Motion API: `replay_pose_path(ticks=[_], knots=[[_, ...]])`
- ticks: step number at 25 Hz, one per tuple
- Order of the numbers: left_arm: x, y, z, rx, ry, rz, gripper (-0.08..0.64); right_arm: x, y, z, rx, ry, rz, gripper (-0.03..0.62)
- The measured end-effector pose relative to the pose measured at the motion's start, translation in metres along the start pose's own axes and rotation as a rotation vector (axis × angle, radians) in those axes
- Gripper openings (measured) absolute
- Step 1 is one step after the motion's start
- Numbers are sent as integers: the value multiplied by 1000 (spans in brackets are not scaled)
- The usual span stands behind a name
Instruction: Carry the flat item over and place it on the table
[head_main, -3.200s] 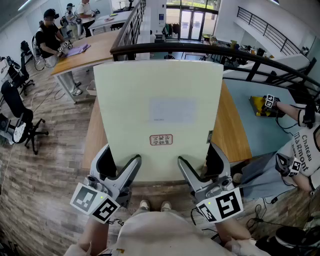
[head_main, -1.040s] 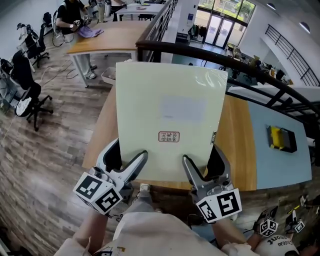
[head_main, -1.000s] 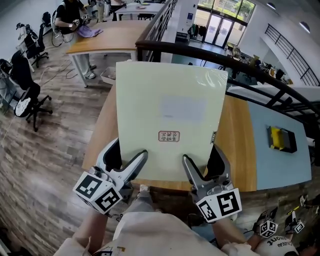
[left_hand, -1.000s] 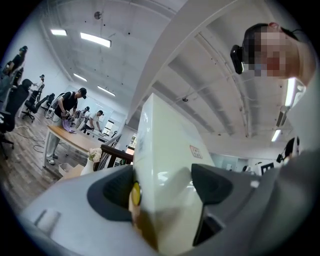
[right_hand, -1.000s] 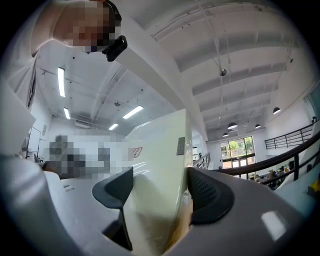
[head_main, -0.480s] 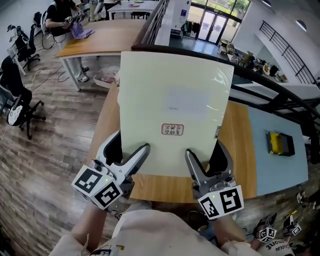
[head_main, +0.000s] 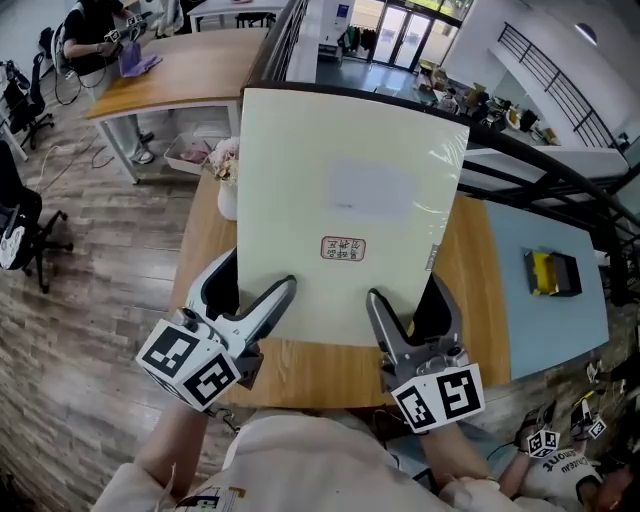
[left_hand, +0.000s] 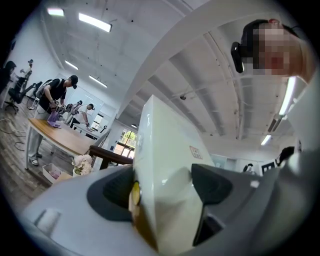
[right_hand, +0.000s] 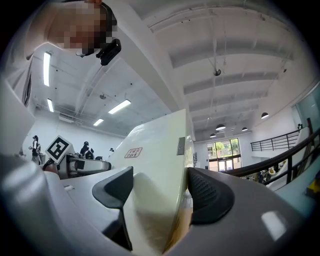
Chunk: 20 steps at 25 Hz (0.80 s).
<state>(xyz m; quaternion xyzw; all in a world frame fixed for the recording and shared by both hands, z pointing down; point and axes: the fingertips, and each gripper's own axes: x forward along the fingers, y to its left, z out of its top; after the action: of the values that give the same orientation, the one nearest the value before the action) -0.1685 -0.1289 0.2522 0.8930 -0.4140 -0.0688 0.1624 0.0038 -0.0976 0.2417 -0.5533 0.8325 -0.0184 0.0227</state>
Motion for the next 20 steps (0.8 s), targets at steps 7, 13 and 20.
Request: replay_pose_path(ticks=[7,13,20], knots=[[19,9,-16,-32,20,-1,362,8,-16,-19,47,15,-21,348],[42,12,-25,-33,39,45,362,24,-41,-30,66,41,15,348],[77,23,-56,-59,60,90,362,43,-78,-62,92,68,33,348]])
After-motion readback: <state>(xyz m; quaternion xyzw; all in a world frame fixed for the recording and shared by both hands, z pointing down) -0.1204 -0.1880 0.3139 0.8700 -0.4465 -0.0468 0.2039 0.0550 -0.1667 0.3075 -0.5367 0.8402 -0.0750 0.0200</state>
